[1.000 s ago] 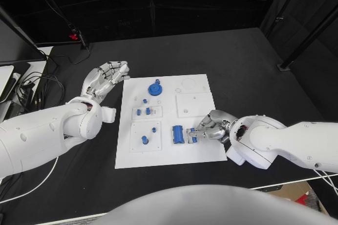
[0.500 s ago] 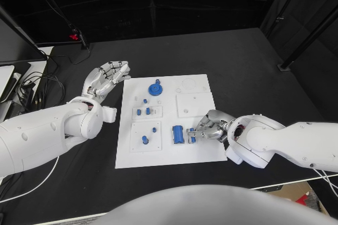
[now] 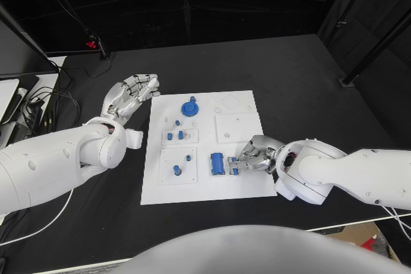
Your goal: Assemble the parts on the task board
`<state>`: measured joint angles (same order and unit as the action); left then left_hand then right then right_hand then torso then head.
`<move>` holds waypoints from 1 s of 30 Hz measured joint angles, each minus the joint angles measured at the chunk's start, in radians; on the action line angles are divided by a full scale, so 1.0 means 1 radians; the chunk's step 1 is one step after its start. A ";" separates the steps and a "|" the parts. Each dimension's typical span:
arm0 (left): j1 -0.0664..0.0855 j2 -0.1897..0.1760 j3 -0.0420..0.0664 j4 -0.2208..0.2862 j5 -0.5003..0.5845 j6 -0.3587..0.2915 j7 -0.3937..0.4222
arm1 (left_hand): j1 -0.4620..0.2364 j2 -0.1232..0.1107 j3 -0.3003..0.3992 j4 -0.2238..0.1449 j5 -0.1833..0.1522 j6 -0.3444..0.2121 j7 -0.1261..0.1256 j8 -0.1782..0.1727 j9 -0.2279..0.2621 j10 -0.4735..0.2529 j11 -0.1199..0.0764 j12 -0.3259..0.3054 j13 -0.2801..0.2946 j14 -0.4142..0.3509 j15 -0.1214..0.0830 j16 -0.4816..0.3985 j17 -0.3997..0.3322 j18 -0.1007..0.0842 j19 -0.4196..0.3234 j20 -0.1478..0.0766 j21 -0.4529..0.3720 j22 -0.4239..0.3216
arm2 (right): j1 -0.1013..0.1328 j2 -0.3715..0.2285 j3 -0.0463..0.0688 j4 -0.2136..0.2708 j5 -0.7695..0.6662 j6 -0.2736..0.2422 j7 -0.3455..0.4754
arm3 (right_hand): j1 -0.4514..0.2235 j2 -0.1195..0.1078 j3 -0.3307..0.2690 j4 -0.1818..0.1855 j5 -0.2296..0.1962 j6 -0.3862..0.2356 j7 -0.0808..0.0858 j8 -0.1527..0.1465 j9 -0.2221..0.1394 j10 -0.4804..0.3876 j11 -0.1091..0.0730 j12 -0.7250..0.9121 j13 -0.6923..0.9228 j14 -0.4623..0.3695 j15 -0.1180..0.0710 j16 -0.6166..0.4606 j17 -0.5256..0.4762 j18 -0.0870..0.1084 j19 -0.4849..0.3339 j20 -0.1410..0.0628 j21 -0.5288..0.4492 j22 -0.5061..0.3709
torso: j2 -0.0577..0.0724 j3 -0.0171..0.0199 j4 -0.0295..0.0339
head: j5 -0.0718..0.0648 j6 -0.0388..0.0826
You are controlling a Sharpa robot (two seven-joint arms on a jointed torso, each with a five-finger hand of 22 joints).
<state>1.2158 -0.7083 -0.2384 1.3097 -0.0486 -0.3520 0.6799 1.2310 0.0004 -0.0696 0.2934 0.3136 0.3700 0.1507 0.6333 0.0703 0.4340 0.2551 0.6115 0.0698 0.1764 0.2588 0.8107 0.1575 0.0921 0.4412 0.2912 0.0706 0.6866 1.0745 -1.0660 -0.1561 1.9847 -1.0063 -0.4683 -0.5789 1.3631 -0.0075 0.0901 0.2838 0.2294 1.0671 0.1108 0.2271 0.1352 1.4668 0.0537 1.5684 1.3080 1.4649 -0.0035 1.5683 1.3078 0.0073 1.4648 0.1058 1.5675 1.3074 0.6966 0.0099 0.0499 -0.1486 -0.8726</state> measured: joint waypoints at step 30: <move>0.000 -0.001 0.000 0.000 0.000 0.004 0.000 | 0.004 0.004 0.000 0.000 0.000 -0.004 -0.004 0.000 0.000 0.000 0.000 0.000 0.000 -0.004 -0.003 0.004 -0.002 0.000 -0.004 -0.004 0.000 0.000 | 0.001 0.023 0.001 -0.015 -0.032 0.021 -0.003 | -0.036 0.004 -0.044 0.005 -0.016 0.006 0.006 -0.015 -0.006 0.000 0.000 0.000 0.000 0.000 0.000 0.000 0.000 0.000 0.000 0.000 0.000 0.000 | 0.000 0.0000 -0.0002 | 0.009 0.000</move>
<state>1.2158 -0.7091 -0.2384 1.3102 -0.0486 -0.3485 0.6799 1.2351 0.0044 -0.0696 0.2934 0.3135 0.3663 0.1470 0.6333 0.0703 0.4339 0.2551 0.6115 0.0700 0.1729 0.2553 0.8149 0.1555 0.0920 0.4375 0.2875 0.0706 0.6867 1.0753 -1.0433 -0.1554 1.9694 -1.0382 -0.4472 -0.5823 1.3274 -0.0036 0.0459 0.2893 0.2131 1.0729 0.1166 0.2119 0.1290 1.4668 0.0537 1.5684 1.3080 1.4649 -0.0035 1.5683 1.3076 0.0074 1.4648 0.1058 1.5675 1.3073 0.6967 0.0099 0.0497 -0.1395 -0.8726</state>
